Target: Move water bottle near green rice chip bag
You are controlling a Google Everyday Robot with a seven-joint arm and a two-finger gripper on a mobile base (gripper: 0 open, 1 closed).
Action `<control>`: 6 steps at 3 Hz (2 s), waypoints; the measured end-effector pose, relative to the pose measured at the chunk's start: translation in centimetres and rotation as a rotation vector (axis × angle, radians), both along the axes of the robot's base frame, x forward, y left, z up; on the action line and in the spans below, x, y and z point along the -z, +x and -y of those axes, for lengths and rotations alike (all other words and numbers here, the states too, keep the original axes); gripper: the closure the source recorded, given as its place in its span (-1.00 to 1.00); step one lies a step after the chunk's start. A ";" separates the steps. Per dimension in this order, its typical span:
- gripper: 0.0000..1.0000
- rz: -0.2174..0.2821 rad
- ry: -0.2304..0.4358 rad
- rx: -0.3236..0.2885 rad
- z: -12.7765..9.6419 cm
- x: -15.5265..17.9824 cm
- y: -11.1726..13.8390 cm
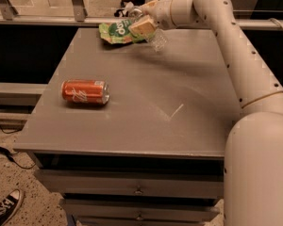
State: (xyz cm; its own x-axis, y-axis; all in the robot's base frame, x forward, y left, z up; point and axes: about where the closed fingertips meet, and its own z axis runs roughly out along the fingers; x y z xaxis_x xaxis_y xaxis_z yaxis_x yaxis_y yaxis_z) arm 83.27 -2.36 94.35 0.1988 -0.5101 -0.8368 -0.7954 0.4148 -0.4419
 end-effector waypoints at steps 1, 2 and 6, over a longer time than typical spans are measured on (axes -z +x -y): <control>-1.00 0.002 -0.011 -0.025 -0.7 0.3 -0.5; -1.00 0.002 -0.011 -0.025 -0.7 0.3 -0.5; -1.00 -0.029 0.462 0.310 9.0 -5.5 -5.3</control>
Offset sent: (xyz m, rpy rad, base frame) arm -0.0088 0.0018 0.0002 -0.0188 -0.0121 0.0279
